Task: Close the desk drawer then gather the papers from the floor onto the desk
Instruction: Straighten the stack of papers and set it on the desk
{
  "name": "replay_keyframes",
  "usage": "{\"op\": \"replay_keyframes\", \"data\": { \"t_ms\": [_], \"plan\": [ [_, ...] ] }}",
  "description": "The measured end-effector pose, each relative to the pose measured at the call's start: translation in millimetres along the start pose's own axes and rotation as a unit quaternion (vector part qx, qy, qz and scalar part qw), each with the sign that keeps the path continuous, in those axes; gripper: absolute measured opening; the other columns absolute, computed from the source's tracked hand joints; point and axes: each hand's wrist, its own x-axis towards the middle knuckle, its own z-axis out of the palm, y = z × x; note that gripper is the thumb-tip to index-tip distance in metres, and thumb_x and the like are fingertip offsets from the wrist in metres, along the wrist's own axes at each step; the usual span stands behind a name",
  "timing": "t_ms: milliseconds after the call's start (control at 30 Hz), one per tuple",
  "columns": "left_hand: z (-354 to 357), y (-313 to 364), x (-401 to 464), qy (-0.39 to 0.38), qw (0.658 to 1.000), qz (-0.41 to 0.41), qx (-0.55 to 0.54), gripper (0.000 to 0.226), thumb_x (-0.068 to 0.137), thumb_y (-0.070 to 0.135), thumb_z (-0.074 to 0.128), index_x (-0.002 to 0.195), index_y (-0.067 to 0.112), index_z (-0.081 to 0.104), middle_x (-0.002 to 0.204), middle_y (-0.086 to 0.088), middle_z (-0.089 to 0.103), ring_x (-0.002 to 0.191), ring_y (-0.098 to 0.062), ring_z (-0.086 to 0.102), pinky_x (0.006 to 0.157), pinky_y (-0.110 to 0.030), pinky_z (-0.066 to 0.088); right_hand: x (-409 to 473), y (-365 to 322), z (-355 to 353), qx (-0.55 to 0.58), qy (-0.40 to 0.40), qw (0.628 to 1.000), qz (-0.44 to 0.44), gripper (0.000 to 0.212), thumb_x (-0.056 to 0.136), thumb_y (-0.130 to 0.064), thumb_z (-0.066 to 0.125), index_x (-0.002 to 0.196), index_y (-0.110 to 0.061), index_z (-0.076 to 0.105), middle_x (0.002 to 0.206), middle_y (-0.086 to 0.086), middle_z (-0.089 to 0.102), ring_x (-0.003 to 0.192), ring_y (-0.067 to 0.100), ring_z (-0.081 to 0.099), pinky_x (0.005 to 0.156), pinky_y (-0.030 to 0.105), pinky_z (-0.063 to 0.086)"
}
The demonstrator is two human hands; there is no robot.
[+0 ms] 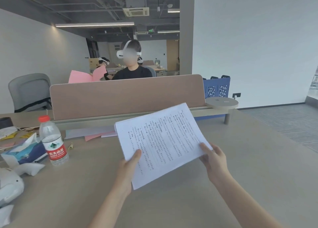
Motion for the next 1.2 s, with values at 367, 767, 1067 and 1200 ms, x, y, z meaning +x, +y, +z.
{"op": "replay_keyframes", "data": {
  "t_ms": [367,767,1067,1200],
  "plan": [
    [84,-1,-43,-0.097,0.991,-0.048,-0.078,0.019,0.096,0.022,0.061,0.111,0.017,0.072,0.111,0.001,0.078,0.105,-0.019,0.071,0.089,-0.039,0.053,-30,-3,26,0.044,0.062,0.997,0.014,0.02,0.1,-0.012,0.044,0.116,-0.018,0.055,0.119,0.003,0.066,0.098,0.02,0.061,0.086,0.039,0.048],
    [90,41,-4,-0.214,0.969,-0.109,0.065,0.042,0.094,0.05,0.054,0.103,0.017,0.078,0.098,-0.006,0.08,0.083,-0.024,0.075,0.072,-0.035,0.052,-12,-58,-46,-0.071,0.018,0.997,0.016,0.015,0.1,-0.007,0.053,0.105,-0.014,0.065,0.103,0.011,0.076,0.085,0.033,0.074,0.074,0.047,0.061],
    [158,5,3,-0.244,0.946,-0.051,0.206,0.023,0.101,0.019,0.054,0.117,0.012,0.068,0.106,-0.006,0.079,0.095,-0.026,0.076,0.074,-0.036,0.059,8,-72,-101,-0.112,0.042,0.992,0.027,0.016,0.097,-0.012,0.056,0.108,-0.008,0.067,0.097,0.015,0.076,0.078,0.034,0.074,0.075,0.049,0.062],
    [188,-15,5,-0.262,0.943,-0.058,0.197,0.024,0.102,0.022,0.052,0.12,0.015,0.065,0.114,-0.005,0.075,0.098,-0.022,0.074,0.067,-0.03,0.059,23,-78,-130,-0.142,0.065,0.986,0.054,0.017,0.094,-0.009,0.056,0.107,-0.004,0.065,0.098,0.019,0.073,0.078,0.036,0.071,0.077,0.052,0.06]
  ]
}}
